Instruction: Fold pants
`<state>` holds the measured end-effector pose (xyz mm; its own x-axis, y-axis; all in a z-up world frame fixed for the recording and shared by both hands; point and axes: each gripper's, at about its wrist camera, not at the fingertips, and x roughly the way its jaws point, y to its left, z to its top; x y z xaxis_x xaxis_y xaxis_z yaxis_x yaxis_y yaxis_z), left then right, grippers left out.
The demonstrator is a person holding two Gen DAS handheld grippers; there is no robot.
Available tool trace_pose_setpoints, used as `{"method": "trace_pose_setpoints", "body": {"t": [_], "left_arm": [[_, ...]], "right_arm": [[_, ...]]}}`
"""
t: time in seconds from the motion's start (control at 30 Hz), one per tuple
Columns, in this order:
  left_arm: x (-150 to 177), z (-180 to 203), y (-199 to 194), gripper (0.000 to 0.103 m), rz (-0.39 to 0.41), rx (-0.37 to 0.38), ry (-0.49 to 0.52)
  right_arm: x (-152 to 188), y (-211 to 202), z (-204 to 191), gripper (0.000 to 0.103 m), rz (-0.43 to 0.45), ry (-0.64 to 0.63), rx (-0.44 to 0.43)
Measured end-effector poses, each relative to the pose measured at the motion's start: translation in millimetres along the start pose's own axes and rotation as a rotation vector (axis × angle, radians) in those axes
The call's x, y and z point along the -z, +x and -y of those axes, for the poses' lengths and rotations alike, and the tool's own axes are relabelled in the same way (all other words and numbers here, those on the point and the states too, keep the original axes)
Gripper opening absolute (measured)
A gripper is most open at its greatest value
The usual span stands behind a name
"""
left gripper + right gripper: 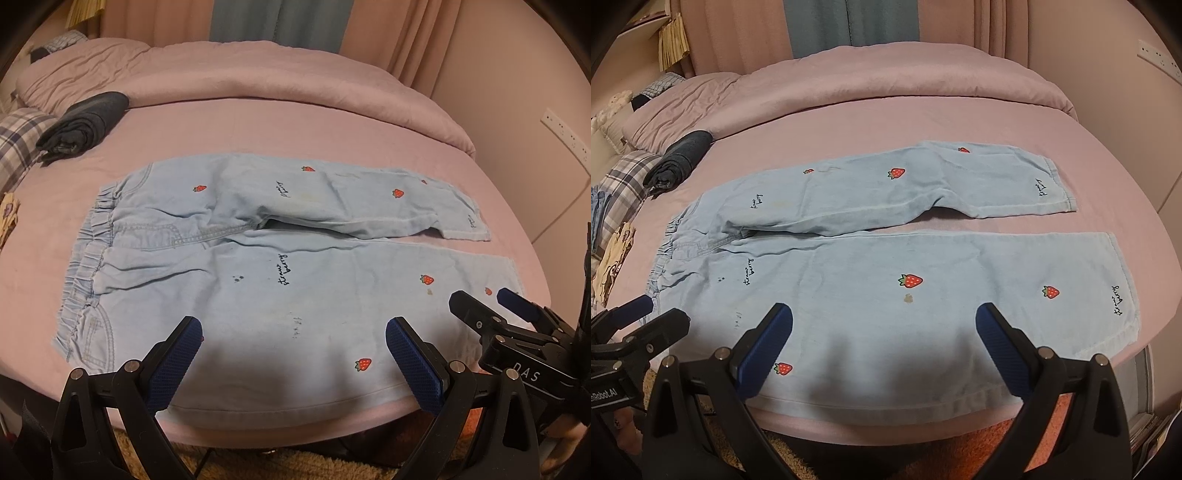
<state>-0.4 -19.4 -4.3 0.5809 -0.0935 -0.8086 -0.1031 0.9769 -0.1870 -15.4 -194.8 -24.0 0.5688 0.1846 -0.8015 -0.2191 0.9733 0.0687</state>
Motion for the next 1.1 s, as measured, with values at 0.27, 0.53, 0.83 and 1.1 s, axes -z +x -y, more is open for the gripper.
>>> {"method": "trace_pose_setpoints", "body": {"t": [0.27, 0.53, 0.83, 1.1], "left_arm": [[-1, 1, 0, 0.1, -0.005, 0.001, 0.002], [-2, 0, 5, 0.1, -0.019, 0.004, -0.004], [-5, -36, 17, 0.096, -0.045, -0.018, -0.111], [-7, -65, 26, 0.092, -0.058, -0.064, -0.192]], "right_arm": [[-1, 0, 4, 0.099, -0.001, 0.011, 0.007], [-1, 2, 12, 0.099, -0.005, 0.03, 0.02], [3, 2, 78, 0.095, -0.001, 0.184, 0.104], [-12, 10, 165, 0.077, -0.019, 0.366, 0.152]]}}
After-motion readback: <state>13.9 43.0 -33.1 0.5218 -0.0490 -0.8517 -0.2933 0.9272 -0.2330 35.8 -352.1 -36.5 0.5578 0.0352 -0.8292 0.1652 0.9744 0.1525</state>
